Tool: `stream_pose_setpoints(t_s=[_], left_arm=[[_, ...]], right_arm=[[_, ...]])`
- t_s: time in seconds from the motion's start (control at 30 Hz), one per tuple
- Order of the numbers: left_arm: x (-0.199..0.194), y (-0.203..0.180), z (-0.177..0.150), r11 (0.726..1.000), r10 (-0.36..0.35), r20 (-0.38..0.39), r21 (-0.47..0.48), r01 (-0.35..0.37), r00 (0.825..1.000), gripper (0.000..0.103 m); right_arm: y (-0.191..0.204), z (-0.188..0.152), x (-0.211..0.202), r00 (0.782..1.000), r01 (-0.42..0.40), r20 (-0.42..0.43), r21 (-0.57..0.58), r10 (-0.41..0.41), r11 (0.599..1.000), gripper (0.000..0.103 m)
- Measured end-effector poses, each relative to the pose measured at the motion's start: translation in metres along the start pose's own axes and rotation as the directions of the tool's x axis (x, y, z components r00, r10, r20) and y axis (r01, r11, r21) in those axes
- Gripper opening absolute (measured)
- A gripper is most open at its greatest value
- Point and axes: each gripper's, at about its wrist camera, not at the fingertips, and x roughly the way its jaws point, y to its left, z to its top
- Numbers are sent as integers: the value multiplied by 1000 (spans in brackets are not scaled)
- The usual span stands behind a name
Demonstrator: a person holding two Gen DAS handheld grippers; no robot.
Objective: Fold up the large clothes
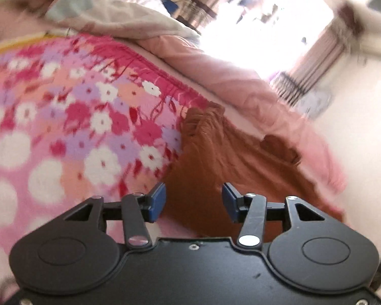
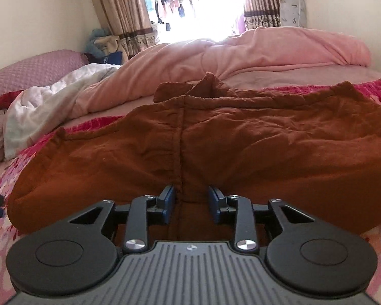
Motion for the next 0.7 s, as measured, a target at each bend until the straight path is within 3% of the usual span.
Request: stream_pose_setpoints(t_s=[0.13,0.27,0.4,0.53,0.7], left_arm=[[5,4,-29,987,-30,6,-158,31,1000,55],[26,2,-45,967,-46,17,-250,49,999,55],[41,6,-50,958,64,42,-283,-50,997,56],[42,16,-50,933,16,109,-358,24,994,56],[60,26,-33,887,-33,127,-454,87,991,58]], right_arm=[[1,0,0,1000,2,0,-7,-2,1000,38],[0,1,2,1000,-4,-4,-3,4,1000,38],[-3,2,3,1000,-15,-8,-2,15,1000,38],[-4,2,4,1000,-23,-10,2,23,1000,38],[-6,2,5,1000,-29,-10,1,29,1000,38]])
